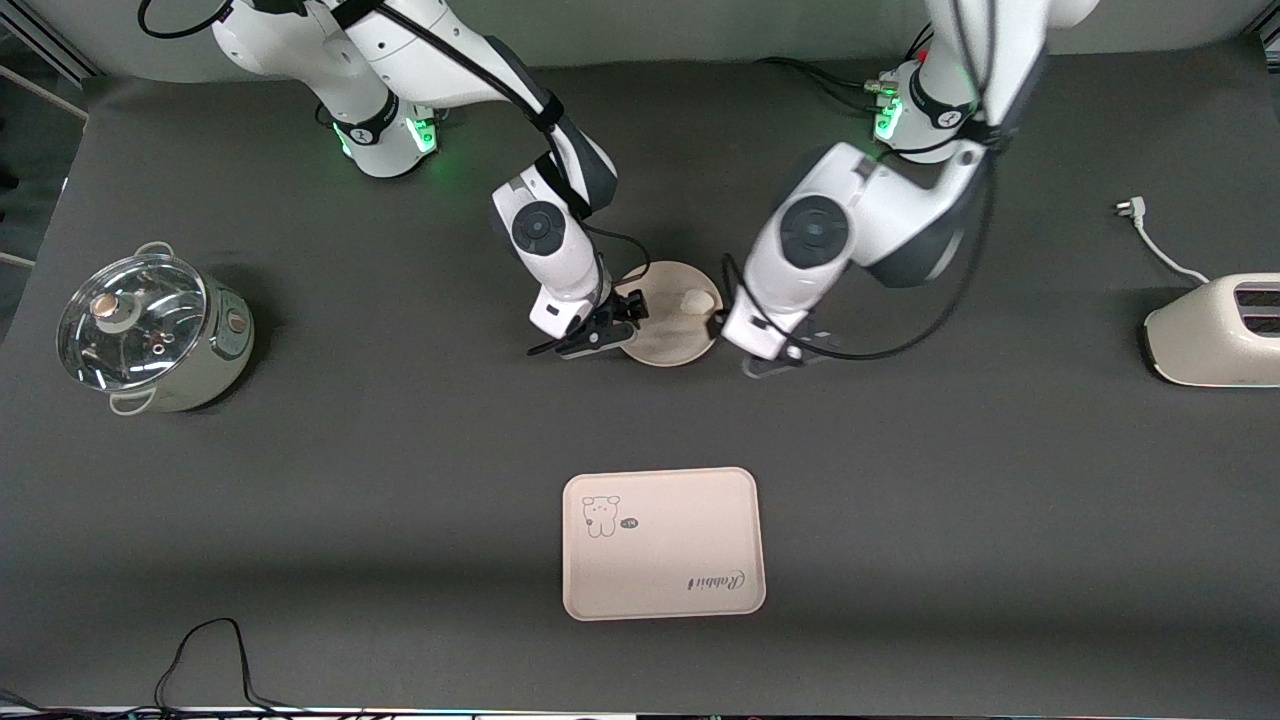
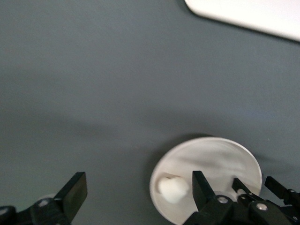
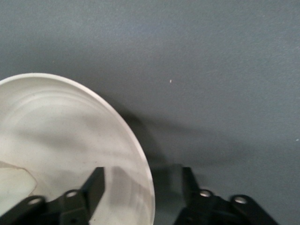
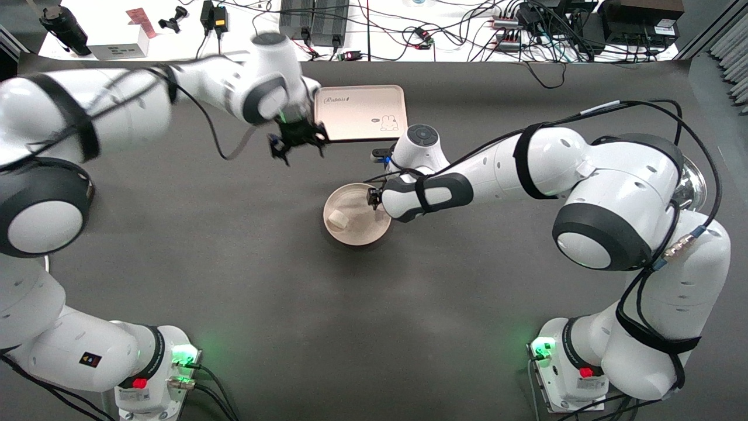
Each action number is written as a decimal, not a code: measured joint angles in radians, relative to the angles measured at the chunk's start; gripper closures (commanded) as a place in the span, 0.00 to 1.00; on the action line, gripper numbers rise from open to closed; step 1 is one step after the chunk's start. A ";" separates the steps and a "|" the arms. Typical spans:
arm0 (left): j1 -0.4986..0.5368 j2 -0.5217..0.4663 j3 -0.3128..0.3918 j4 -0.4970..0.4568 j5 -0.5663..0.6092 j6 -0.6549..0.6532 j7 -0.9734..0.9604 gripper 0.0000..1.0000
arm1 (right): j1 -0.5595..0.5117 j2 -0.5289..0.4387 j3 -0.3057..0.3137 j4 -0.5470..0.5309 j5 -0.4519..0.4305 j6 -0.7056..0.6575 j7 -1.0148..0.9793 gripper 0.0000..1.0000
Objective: Place bun in plate and plate on tray
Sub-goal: 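Open the left gripper and withdraw while the right gripper grasps the plate rim, then carry the plate onto the tray with the right gripper and release it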
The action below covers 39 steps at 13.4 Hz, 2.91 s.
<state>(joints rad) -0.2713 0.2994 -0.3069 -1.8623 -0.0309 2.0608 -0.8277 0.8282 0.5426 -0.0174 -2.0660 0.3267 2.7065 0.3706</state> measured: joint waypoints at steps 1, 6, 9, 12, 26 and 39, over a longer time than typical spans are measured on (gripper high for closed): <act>0.035 -0.017 0.022 0.020 0.000 -0.037 0.072 0.00 | 0.001 0.000 0.000 0.000 0.000 0.001 0.000 0.97; 0.073 -0.089 0.221 0.042 -0.001 -0.084 0.381 0.00 | 0.002 -0.013 0.001 0.002 0.002 0.003 0.000 1.00; 0.074 -0.142 0.342 0.040 -0.002 -0.136 0.564 0.00 | 0.002 -0.017 0.001 0.002 0.004 0.003 0.000 1.00; 0.130 -0.178 0.414 0.034 -0.002 -0.169 0.709 0.00 | 0.001 -0.027 -0.002 0.017 0.006 0.003 0.000 1.00; 0.234 -0.321 0.265 -0.029 0.077 -0.278 0.749 0.00 | -0.279 0.238 -0.016 0.696 0.123 -0.287 -0.192 1.00; 0.117 -0.323 0.377 0.032 0.099 -0.341 0.748 0.00 | -0.402 0.460 0.027 1.001 0.138 -0.377 -0.317 0.00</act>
<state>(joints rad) -0.1541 -0.0234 0.0705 -1.8307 0.0681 1.7196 -0.0796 0.4262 1.0027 0.0095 -1.0645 0.4652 2.3300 0.0537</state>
